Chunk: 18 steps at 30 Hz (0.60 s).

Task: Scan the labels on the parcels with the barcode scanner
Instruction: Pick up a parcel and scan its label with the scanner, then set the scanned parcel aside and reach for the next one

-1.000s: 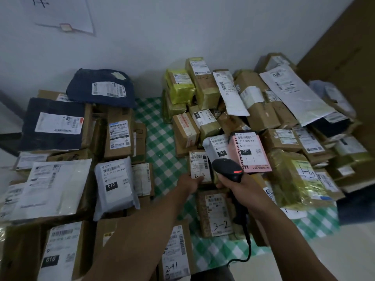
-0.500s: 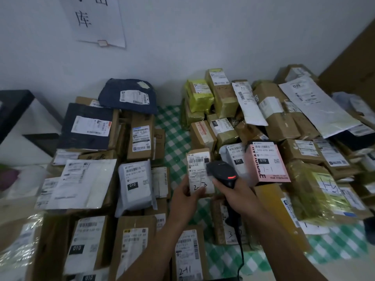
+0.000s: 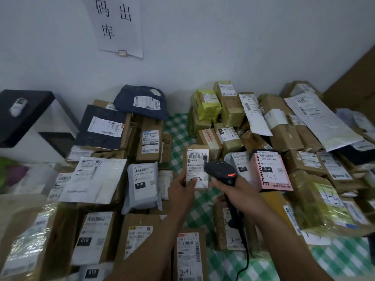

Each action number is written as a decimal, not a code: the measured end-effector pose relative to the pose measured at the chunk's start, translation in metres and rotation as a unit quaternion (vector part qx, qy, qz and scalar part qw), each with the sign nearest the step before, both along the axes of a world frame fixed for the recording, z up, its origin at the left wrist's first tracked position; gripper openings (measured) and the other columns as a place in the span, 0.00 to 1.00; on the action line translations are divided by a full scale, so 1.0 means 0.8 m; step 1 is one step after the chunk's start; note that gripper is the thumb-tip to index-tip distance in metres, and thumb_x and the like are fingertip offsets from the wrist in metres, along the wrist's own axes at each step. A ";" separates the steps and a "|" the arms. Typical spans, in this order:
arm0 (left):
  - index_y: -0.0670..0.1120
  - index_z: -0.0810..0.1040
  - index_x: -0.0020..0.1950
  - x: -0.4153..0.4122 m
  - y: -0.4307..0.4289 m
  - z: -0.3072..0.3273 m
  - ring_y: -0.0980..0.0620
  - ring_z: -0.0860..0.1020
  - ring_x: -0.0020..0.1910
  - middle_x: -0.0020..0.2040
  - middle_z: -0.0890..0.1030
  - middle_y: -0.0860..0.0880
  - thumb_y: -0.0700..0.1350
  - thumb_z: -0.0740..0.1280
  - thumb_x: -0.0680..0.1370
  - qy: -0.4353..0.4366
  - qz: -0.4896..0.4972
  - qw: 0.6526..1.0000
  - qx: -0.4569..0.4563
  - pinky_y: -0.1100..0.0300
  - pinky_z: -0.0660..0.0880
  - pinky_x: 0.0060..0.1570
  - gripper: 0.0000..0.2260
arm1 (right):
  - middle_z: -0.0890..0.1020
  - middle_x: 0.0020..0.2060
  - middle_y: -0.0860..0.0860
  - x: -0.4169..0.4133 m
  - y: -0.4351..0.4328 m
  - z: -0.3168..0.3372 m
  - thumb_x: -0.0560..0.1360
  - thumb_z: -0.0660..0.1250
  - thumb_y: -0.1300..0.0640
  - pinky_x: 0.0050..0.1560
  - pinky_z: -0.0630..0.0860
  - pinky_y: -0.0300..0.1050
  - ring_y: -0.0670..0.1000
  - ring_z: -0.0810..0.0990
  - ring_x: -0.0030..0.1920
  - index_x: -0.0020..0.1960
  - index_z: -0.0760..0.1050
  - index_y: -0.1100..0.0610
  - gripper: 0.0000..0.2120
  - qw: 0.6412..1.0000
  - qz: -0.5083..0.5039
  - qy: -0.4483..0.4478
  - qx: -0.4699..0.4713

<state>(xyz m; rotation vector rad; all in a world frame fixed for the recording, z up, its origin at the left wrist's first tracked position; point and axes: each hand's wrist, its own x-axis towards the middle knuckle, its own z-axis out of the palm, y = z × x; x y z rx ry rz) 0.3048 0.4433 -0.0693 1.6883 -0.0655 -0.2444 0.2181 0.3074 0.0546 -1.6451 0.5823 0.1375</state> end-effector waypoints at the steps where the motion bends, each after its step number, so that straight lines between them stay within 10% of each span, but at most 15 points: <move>1: 0.54 0.81 0.68 0.003 -0.001 -0.002 0.63 0.82 0.54 0.57 0.85 0.58 0.41 0.70 0.80 0.000 0.011 1.000 0.007 0.64 0.80 0.53 0.17 | 0.88 0.50 0.48 0.001 0.000 0.003 0.80 0.71 0.49 0.47 0.84 0.45 0.53 0.88 0.41 0.63 0.78 0.46 0.12 1.000 0.006 0.006 0.010; 18: 0.63 0.79 0.42 0.010 -0.002 -0.010 0.58 0.83 0.43 0.42 0.85 0.58 0.44 0.72 0.79 0.042 0.068 0.996 0.037 0.56 0.81 0.45 0.13 | 0.85 0.38 0.54 0.012 0.012 0.022 0.80 0.71 0.51 0.34 0.77 0.41 0.48 0.80 0.34 0.61 0.79 0.53 0.11 0.997 0.013 0.043 0.066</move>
